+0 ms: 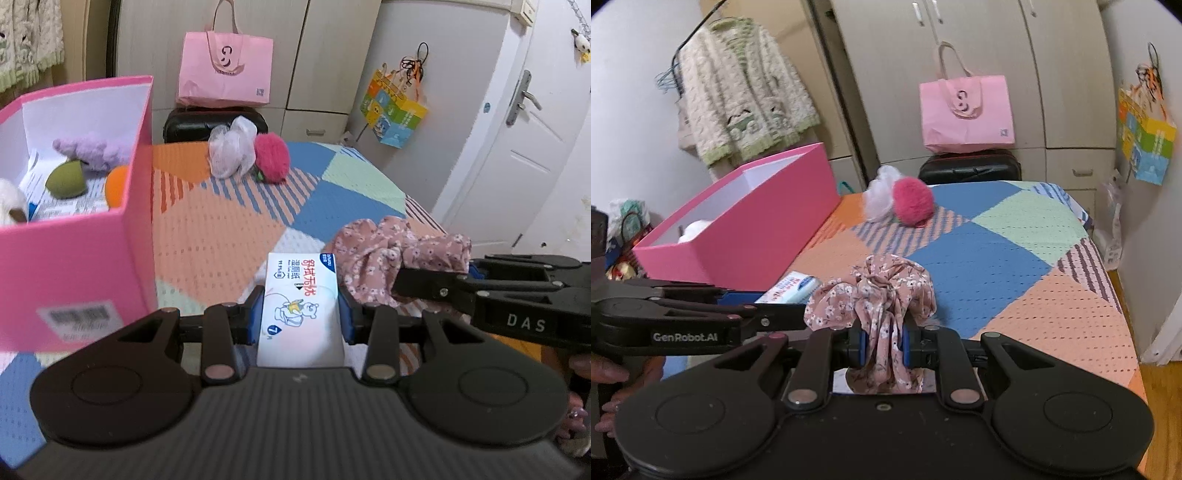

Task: Organize soft objects
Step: 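Lift the wipes packet with the left tool while the right tool lifts the floral cloth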

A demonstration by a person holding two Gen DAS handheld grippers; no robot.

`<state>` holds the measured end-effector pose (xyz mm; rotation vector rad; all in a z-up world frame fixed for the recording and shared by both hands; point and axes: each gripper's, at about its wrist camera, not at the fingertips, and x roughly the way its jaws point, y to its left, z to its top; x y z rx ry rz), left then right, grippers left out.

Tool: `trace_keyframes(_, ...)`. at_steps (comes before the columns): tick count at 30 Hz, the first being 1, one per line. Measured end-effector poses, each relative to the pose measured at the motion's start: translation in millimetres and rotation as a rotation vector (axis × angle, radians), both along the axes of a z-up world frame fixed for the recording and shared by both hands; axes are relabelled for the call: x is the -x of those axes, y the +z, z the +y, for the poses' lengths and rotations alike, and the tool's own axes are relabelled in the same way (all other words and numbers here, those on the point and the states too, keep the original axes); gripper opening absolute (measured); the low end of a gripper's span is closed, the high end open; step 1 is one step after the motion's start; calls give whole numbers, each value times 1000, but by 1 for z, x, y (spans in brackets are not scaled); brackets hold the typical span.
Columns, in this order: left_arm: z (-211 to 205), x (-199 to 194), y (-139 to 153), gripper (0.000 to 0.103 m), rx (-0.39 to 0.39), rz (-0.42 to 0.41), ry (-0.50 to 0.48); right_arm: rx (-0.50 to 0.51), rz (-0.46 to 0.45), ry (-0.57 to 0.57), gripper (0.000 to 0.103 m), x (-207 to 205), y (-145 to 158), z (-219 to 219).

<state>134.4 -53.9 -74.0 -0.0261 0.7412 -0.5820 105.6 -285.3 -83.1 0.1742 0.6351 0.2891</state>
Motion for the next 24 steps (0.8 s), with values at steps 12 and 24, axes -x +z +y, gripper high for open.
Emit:
trace_keyframes(12,59,31,11,39,-8,107,-85,-83,17,196,20,27,15,30)
trace_keyframes(24,119,51,62,39,21,-19,5,-65,-39,380,20,18,55,88)
